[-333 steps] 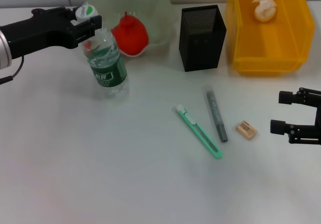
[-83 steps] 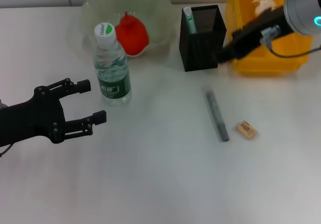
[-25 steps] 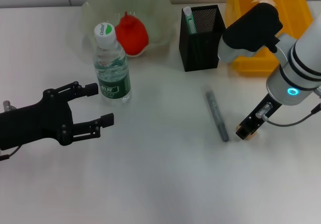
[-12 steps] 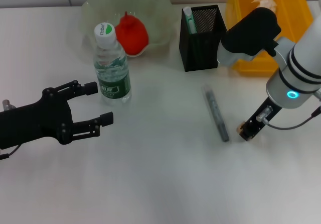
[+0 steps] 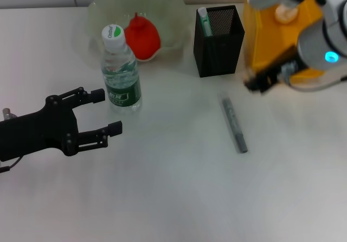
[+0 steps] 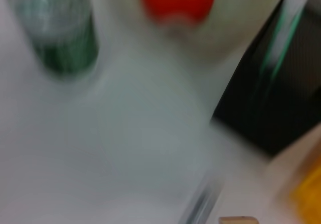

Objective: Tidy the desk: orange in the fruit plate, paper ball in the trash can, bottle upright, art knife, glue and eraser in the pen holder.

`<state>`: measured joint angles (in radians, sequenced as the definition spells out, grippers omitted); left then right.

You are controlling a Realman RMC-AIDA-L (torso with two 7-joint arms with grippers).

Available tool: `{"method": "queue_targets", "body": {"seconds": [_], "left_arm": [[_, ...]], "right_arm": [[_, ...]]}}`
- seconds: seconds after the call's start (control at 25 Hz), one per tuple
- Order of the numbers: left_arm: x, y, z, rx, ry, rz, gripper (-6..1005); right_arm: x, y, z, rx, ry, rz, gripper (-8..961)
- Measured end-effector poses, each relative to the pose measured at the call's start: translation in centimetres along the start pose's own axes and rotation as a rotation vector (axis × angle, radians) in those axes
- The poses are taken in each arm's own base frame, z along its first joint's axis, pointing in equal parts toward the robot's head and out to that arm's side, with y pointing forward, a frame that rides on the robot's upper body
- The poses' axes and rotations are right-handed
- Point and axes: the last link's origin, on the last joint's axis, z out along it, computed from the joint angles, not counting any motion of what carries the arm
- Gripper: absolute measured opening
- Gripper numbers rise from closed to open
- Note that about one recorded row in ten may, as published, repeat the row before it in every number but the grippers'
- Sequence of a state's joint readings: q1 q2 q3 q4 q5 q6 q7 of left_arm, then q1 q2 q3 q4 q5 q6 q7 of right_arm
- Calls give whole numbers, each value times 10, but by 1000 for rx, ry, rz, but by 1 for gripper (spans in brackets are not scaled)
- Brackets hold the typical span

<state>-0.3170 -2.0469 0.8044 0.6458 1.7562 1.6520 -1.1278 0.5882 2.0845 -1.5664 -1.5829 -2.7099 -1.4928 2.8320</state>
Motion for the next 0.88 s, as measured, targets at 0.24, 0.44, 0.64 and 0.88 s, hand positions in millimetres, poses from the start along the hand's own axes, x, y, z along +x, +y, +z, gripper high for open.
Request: {"method": "queue_targets", "body": {"seconds": [0.24,0.44,0.64,0.88], "left_arm": [[0,0,1,-2,1,1,844],[0,1,2,-3,3,-1,844],[0,1,3,-2,4,-2,844],[0,1,3,0,6,-4,844]], "right_arm": [[-21,-11,-10,80,-246,17,313],[-28,-22,7,120,-327,36,335],[-31,-25,26,157,-403,22,357],[-32,-25,45,162,-401,6,383]]}}
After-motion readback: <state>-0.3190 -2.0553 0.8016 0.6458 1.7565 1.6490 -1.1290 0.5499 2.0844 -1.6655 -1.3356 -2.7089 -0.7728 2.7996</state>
